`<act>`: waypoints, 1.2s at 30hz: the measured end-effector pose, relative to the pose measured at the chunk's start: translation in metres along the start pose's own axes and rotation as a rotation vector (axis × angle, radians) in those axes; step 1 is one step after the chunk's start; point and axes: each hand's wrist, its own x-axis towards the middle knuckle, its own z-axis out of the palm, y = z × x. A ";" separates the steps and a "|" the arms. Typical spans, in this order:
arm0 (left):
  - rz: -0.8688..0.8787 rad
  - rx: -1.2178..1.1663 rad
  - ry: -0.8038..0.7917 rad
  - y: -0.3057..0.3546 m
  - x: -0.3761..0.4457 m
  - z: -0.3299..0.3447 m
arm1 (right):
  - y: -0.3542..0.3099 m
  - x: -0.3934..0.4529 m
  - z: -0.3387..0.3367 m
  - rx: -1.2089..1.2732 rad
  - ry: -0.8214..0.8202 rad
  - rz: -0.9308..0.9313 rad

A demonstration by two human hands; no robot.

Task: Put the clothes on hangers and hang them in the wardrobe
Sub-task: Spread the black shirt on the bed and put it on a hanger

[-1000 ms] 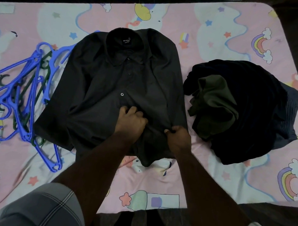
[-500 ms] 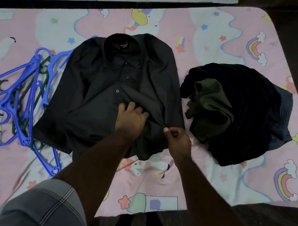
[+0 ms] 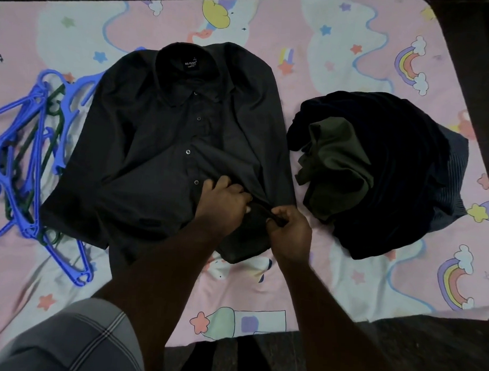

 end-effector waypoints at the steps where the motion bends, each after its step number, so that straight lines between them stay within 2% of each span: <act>1: 0.005 0.000 -0.043 0.000 0.001 -0.001 | 0.000 -0.004 0.001 -0.013 0.024 -0.052; 3: -0.020 0.036 -0.089 0.002 0.000 -0.004 | 0.002 -0.011 0.004 -0.045 0.055 -0.118; 5: -0.050 0.060 -0.062 0.006 -0.002 -0.009 | 0.007 -0.018 0.004 -0.098 0.027 -0.149; 9: -0.022 0.035 -0.043 0.006 -0.007 -0.004 | 0.024 -0.025 0.001 -0.323 -0.230 0.002; 11: 0.011 -0.015 -0.081 0.006 -0.014 0.001 | 0.024 -0.025 -0.002 -0.296 -0.209 0.048; 13: 0.030 -0.073 -0.123 0.006 -0.022 0.010 | 0.016 -0.017 -0.001 -0.216 -0.108 0.016; 14: 0.031 -0.102 -0.140 0.007 -0.025 0.013 | 0.012 -0.012 0.001 -0.201 -0.108 0.000; 18: 0.081 -0.165 -0.238 0.008 -0.035 0.021 | 0.001 0.008 0.012 -0.236 -0.252 0.006; 21: -0.011 -0.236 -0.271 0.005 -0.039 0.027 | -0.002 0.013 0.022 -0.318 -0.322 0.012; 24: -0.129 -0.294 -0.214 0.004 -0.041 0.036 | -0.001 0.016 0.026 -0.450 -0.392 0.045; 28: -0.166 -0.138 -0.081 0.001 -0.039 0.042 | 0.000 0.014 0.023 -0.417 -0.327 0.046; 32: -0.163 0.015 -0.076 0.001 -0.032 0.036 | 0.003 0.007 0.021 -0.226 -0.244 0.092; 36: -0.156 0.051 -0.160 -0.007 -0.020 0.030 | 0.008 0.002 0.017 -0.183 -0.197 0.102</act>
